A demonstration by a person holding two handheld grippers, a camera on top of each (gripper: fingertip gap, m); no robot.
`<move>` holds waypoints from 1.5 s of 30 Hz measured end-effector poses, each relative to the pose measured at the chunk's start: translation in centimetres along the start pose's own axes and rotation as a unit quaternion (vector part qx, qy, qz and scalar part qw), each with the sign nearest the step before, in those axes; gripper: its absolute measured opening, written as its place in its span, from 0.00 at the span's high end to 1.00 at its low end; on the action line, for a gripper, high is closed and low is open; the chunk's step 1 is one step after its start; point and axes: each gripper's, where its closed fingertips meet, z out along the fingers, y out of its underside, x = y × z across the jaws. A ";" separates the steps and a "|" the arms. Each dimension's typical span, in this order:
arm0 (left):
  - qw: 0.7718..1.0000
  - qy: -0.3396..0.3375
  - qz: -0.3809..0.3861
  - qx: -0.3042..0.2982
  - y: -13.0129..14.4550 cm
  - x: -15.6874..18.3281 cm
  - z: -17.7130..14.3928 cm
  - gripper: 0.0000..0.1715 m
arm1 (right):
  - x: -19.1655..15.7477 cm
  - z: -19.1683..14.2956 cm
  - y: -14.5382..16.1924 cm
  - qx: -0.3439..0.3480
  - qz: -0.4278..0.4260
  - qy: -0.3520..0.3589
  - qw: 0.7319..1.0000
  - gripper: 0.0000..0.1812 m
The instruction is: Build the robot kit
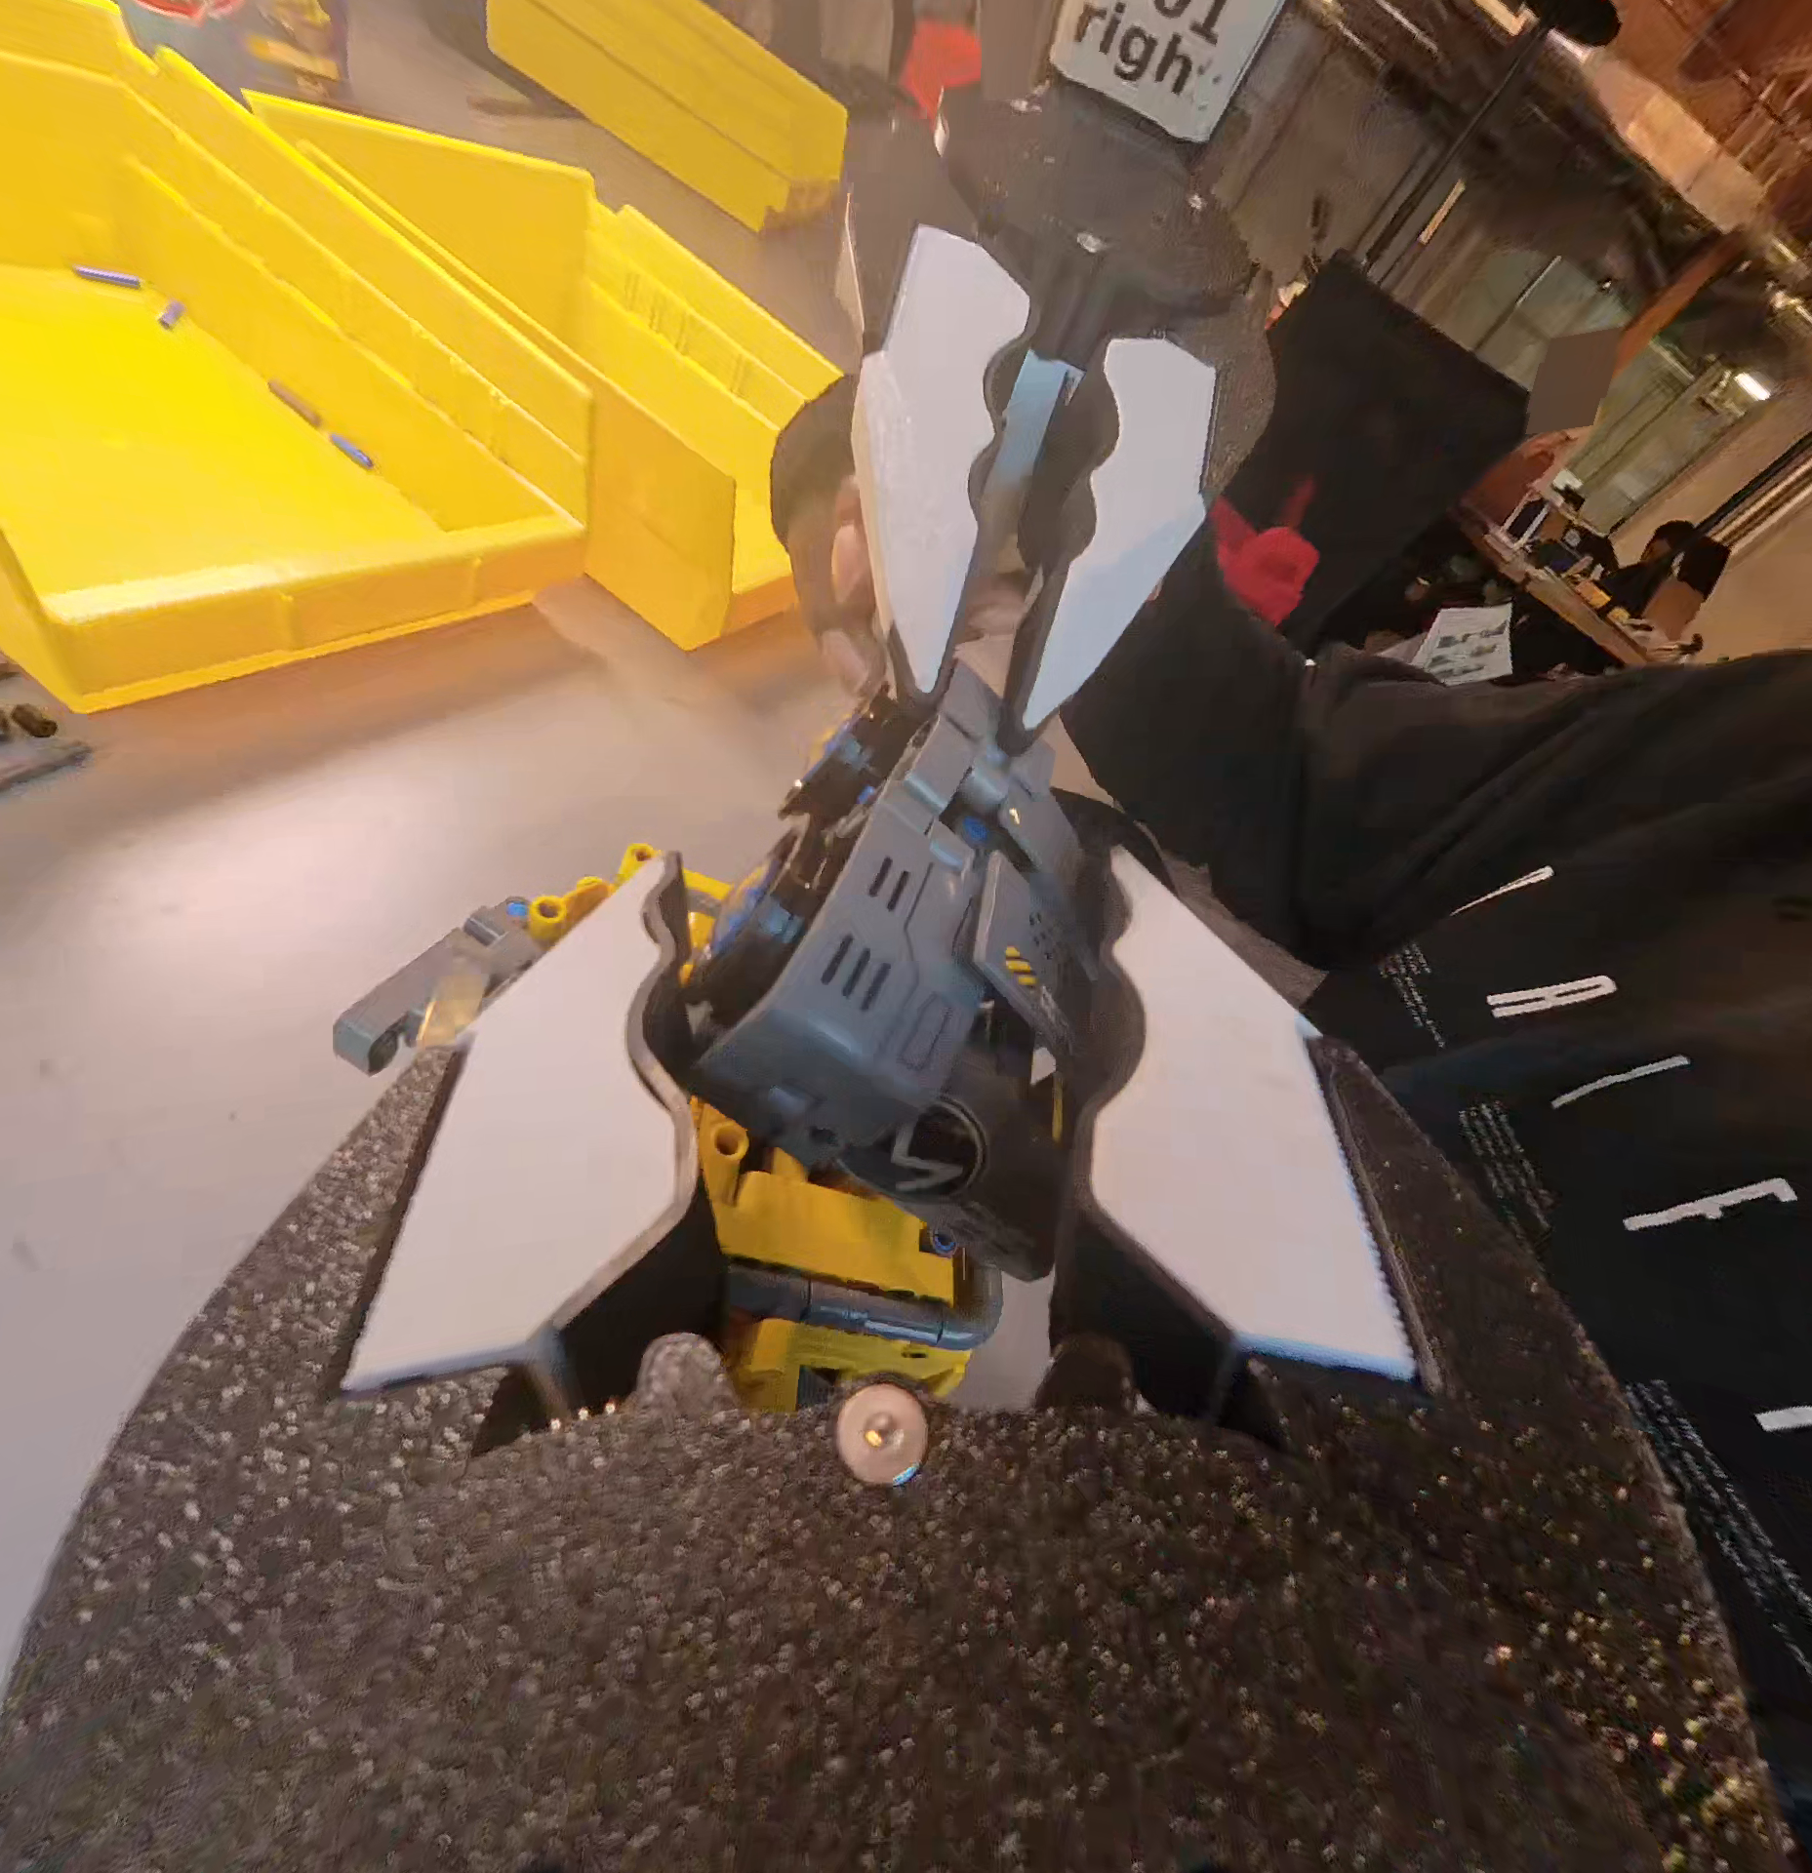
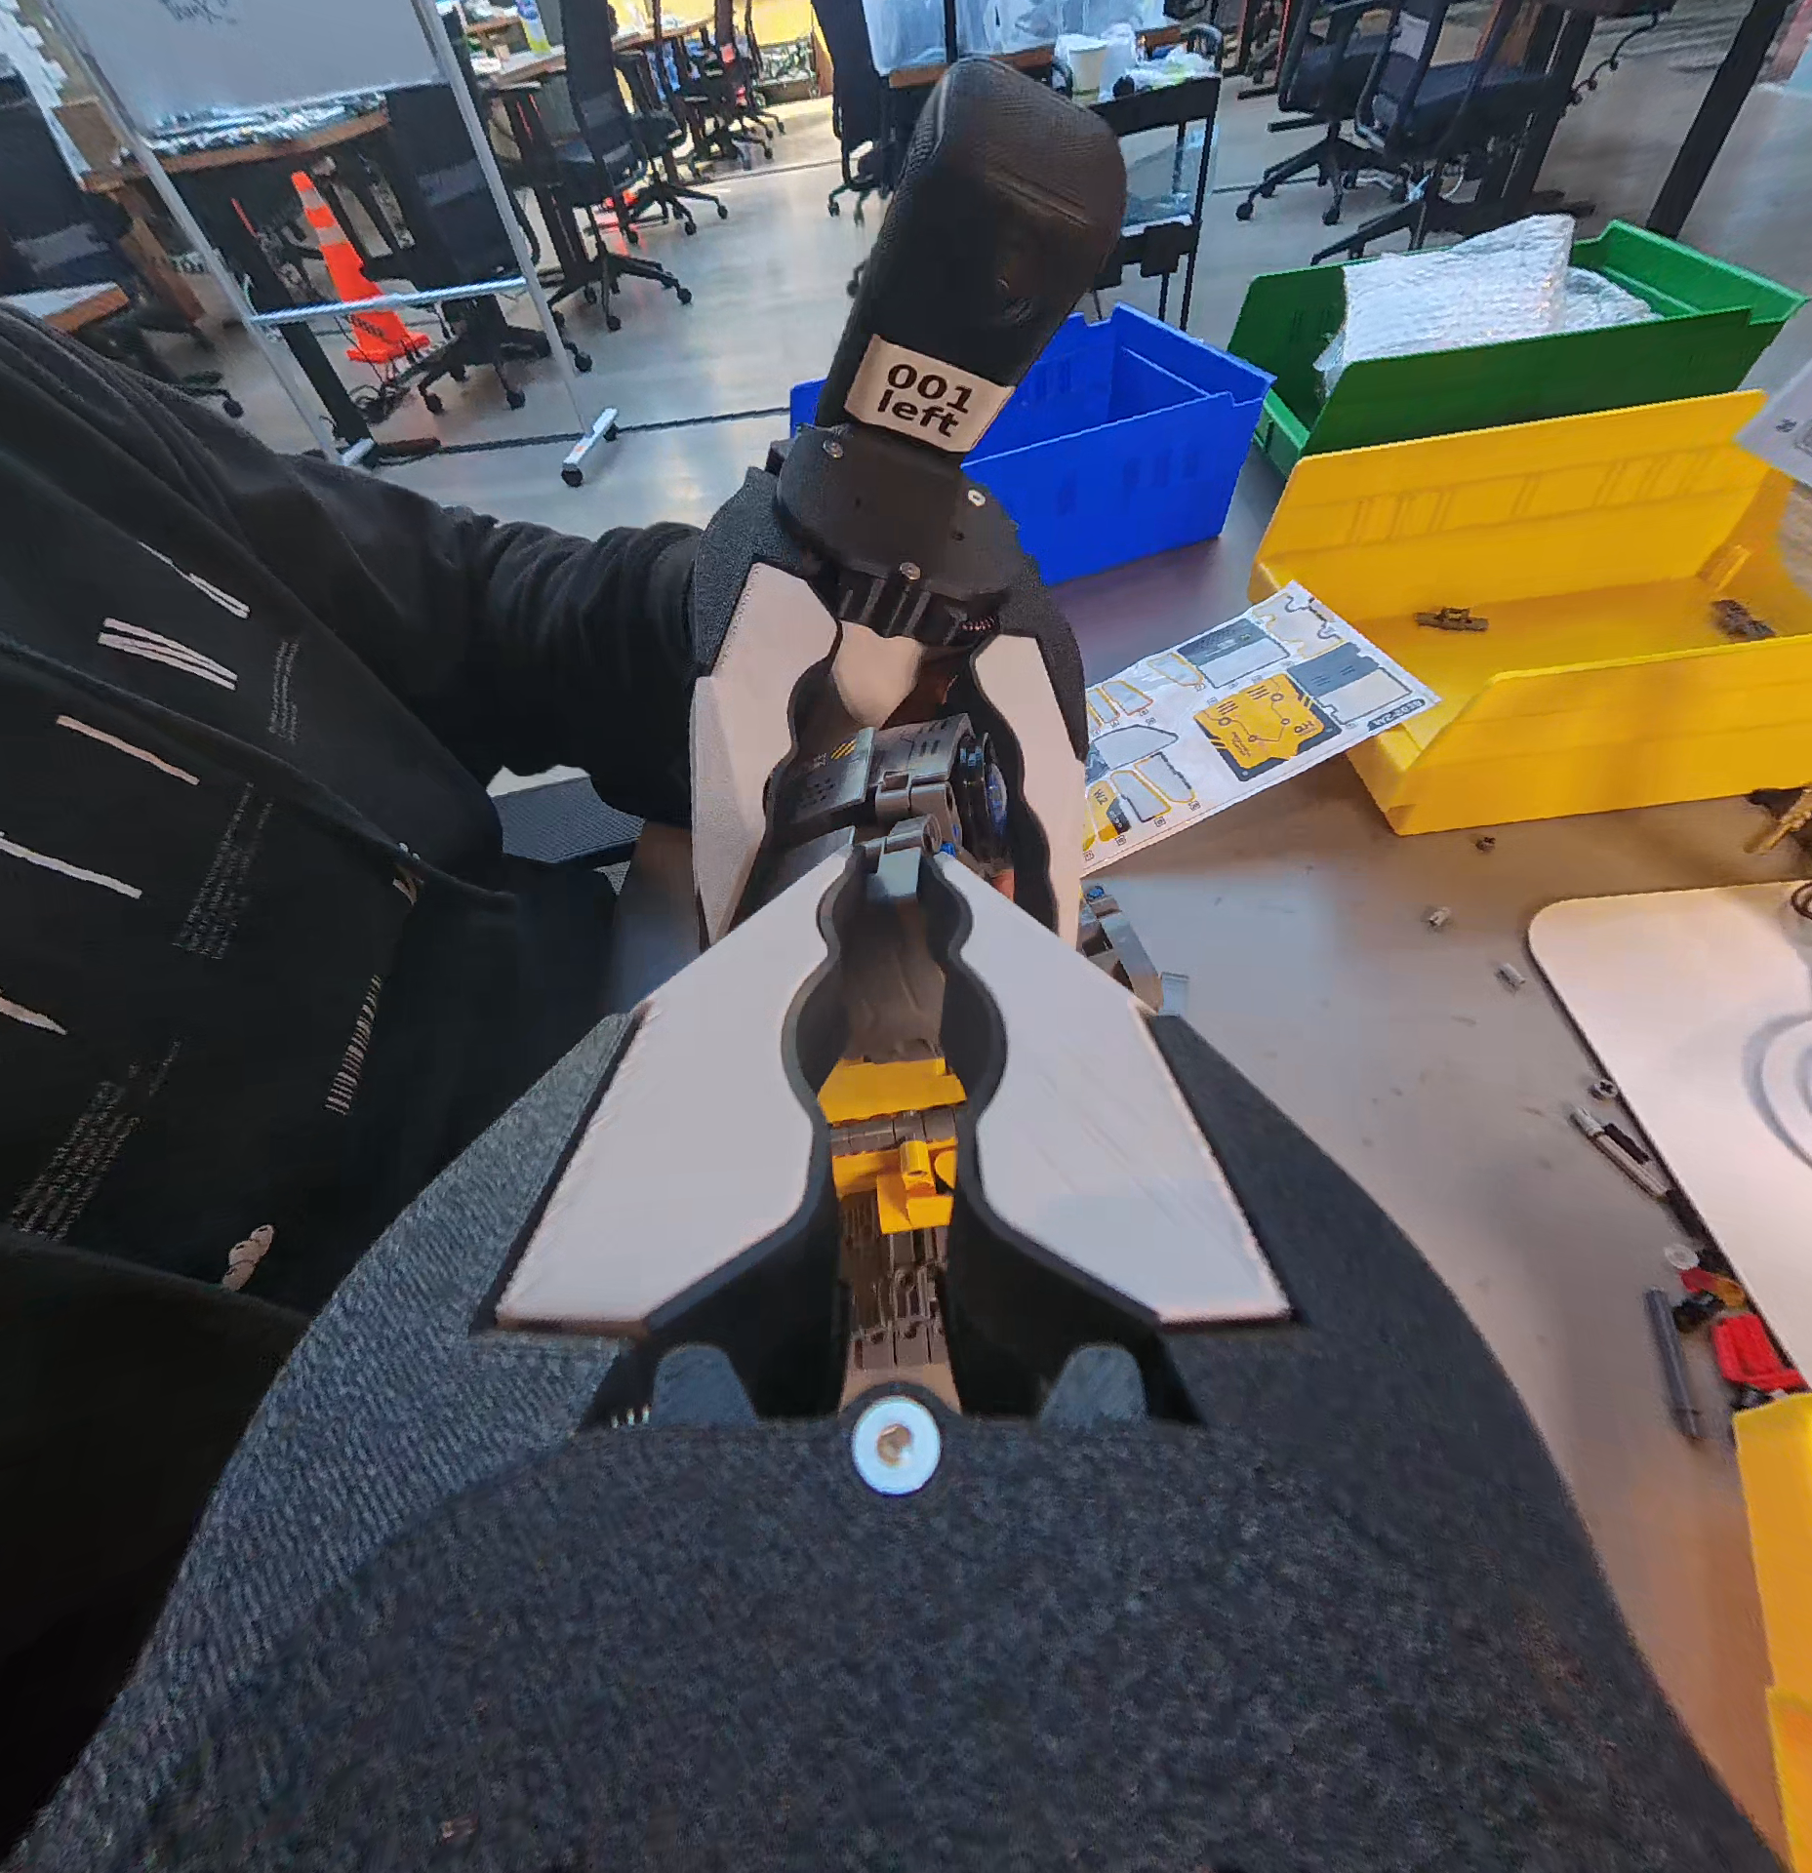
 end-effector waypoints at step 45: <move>0.969 -0.037 0.244 0.016 0.9 3.7 0.6 0.57 | -3.5 -0.1 1.0 -0.348 -0.049 -0.083 0.932 0.93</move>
